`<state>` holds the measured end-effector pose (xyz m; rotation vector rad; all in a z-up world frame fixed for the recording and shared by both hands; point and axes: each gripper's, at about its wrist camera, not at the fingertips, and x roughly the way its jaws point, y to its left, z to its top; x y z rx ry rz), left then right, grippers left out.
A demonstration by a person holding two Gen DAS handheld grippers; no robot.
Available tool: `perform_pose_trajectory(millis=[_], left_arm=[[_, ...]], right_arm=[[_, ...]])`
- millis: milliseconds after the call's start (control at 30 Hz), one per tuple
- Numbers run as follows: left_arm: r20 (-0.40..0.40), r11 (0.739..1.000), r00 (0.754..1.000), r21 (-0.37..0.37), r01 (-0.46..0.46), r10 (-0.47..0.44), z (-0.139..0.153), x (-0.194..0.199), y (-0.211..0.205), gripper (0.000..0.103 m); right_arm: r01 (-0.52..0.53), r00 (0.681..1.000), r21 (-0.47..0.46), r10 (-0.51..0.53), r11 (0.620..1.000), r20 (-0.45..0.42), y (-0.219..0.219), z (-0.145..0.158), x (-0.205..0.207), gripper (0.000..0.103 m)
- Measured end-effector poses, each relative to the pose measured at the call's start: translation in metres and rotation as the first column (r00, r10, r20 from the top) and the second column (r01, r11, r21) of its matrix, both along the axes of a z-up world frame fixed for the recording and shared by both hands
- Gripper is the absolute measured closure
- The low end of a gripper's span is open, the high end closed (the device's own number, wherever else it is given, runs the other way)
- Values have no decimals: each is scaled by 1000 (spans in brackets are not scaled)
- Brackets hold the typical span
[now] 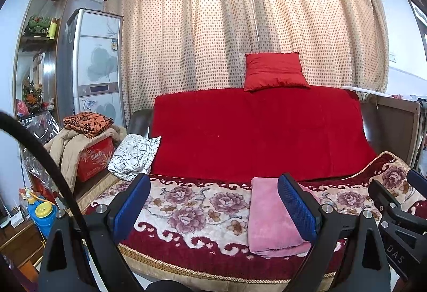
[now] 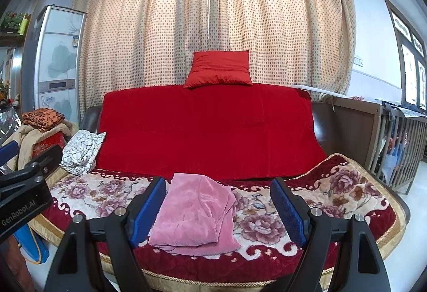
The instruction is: Fold large clothes
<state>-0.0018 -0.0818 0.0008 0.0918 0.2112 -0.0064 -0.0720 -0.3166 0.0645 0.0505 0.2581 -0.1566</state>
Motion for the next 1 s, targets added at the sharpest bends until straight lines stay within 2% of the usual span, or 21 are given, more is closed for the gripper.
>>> perform_pose_trajectory(millis=[433,1000], left_arm=[[-54,1000,998,10,25,-25,-15,21,-4,7],[-145,999,988,0,45,-45,-39,100,-7,7]], right_arm=[[8,999,-1,-8,1000,-32,-2,-8,15,20],[32,988,-32,-37,999,-147,-5,-38,87,20]])
